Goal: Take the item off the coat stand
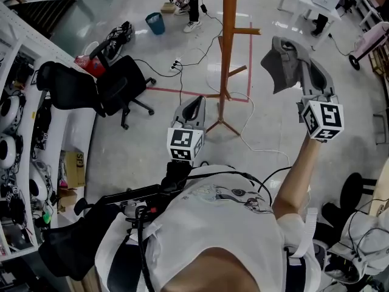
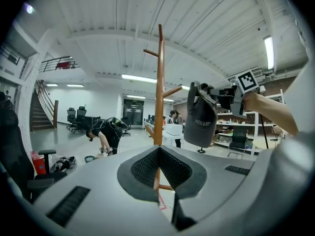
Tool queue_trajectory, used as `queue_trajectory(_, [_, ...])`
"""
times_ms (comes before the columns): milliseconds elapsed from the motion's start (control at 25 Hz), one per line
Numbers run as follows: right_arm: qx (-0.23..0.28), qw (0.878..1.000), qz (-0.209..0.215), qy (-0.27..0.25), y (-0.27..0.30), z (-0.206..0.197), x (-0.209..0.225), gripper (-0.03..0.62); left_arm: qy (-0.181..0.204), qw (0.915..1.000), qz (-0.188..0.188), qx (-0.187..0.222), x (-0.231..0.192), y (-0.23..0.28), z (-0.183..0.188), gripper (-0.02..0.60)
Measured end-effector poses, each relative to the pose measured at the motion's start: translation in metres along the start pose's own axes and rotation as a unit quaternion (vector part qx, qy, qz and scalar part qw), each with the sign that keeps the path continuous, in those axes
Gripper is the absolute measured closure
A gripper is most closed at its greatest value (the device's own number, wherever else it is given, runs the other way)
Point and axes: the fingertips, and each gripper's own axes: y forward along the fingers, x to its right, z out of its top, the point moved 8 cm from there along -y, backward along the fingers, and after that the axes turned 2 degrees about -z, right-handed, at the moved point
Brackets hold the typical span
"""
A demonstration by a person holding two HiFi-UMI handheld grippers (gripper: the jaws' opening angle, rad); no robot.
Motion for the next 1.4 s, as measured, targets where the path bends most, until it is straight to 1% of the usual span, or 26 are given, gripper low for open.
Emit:
queue_trajectory(120, [-0.027, 1.0, -0.011, 0.01, -0.02, -0.013, -0.007, 0.576, 0.001, 1.0, -0.007, 0.001, 0.004, 0.005, 0.004, 0.578])
queue_trajectory(240, [-0.051, 0.998, -0.018, 0.033, -0.038, -0.033, -0.022, 0.576, 0.004, 0.9999, -0.014, 0.005, 0.009, 0.009, 0.011, 0.579])
queue_trajectory(480, [-0.079, 0.994, -0.012, 0.077, -0.063, -0.065, -0.064, 0.576, 0.015, 0.9992, -0.033, 0.019, 0.022, 0.013, 0.024, 0.578])
queue_trajectory(680, [-0.073, 0.993, -0.023, 0.092, -0.068, -0.073, -0.089, 0.576, 0.017, 0.9986, -0.036, 0.033, 0.028, 0.017, 0.028, 0.578])
queue_trajectory(920, [-0.063, 0.991, -0.045, 0.106, -0.068, -0.086, -0.105, 0.576, 0.021, 0.9977, -0.034, 0.055, 0.033, 0.019, 0.035, 0.579])
queue_trajectory(1080, [-0.067, 0.99, -0.046, 0.112, -0.065, -0.09, -0.106, 0.576, 0.023, 0.9976, -0.035, 0.055, 0.033, 0.022, 0.035, 0.578])
queue_trajectory(1400, [-0.056, 0.991, -0.046, 0.109, -0.061, -0.085, -0.108, 0.576, 0.023, 0.9976, -0.038, 0.054, 0.031, 0.025, 0.033, 0.578])
